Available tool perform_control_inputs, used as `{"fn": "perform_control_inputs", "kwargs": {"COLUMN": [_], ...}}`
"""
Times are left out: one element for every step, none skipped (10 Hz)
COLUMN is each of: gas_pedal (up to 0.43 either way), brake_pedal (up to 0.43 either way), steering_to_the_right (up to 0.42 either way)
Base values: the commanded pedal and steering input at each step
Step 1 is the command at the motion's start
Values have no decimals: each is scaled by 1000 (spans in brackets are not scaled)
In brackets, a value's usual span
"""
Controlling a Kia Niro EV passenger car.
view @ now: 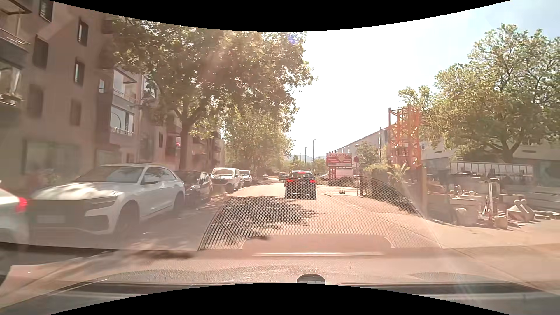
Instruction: Follow the waypoints while adhering to traffic rules and regulations
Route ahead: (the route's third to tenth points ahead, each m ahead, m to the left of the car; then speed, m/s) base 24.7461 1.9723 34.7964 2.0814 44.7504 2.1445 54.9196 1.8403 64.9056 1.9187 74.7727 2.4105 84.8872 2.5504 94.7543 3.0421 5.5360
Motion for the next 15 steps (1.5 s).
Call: {"fn": "perform_control_inputs", "kwargs": {"gas_pedal": [28, 47, 47, 59, 59, 67, 67, 79, 79, 79, 79, 67, 67, 67, 59], "brake_pedal": [0, 0, 0, 0, 0, 0, 0, 0, 0, 0, 0, 0, 0, 0, 0], "steering_to_the_right": [149, 156, 157, 156, 150, 139, 121, 98, 78, 53, 31, 12, -8, -25, -46]}}
